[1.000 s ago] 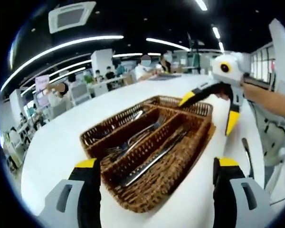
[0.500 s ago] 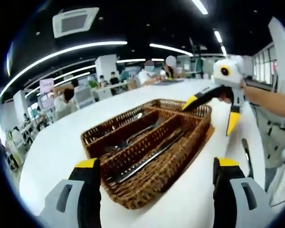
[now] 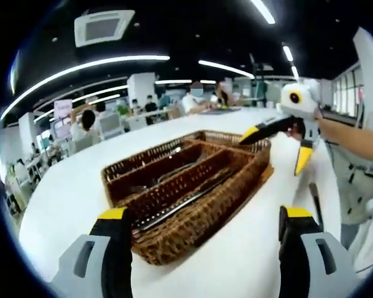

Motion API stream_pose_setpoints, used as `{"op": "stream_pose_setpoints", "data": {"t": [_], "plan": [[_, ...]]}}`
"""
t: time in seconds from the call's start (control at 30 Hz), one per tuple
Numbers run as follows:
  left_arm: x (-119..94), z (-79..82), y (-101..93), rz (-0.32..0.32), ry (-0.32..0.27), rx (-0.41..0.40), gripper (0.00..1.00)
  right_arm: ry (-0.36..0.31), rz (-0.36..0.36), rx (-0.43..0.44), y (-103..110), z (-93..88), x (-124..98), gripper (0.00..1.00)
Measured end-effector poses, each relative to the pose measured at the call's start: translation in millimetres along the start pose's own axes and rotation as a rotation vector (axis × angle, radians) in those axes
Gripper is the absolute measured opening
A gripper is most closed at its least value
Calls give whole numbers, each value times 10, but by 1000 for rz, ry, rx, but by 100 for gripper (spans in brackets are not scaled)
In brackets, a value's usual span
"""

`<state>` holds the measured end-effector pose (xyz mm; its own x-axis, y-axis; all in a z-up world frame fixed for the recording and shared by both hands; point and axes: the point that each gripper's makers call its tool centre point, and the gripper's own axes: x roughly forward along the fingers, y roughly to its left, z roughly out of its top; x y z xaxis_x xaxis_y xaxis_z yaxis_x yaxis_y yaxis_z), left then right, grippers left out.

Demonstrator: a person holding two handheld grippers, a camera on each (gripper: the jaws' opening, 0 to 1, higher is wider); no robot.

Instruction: Arrange the knives, forks, and spoons in their matching storage slots by inserting each utensil handle-first until every utensil is classified and aligned in the correct compartment

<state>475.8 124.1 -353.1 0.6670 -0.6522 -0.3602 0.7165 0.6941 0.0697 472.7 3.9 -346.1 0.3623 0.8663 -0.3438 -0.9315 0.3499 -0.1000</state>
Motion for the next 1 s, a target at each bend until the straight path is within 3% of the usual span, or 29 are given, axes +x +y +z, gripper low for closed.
{"op": "stream_pose_setpoints", "data": {"t": [0.47, 1.0], "plan": [[-85, -110, -166, -5, 6, -21, 100, -24, -17, 27, 35, -24, -106, 81], [-217, -32, -345, -5, -33, 24, 100, -57, -29, 27, 230, 11, -250, 81]]}}
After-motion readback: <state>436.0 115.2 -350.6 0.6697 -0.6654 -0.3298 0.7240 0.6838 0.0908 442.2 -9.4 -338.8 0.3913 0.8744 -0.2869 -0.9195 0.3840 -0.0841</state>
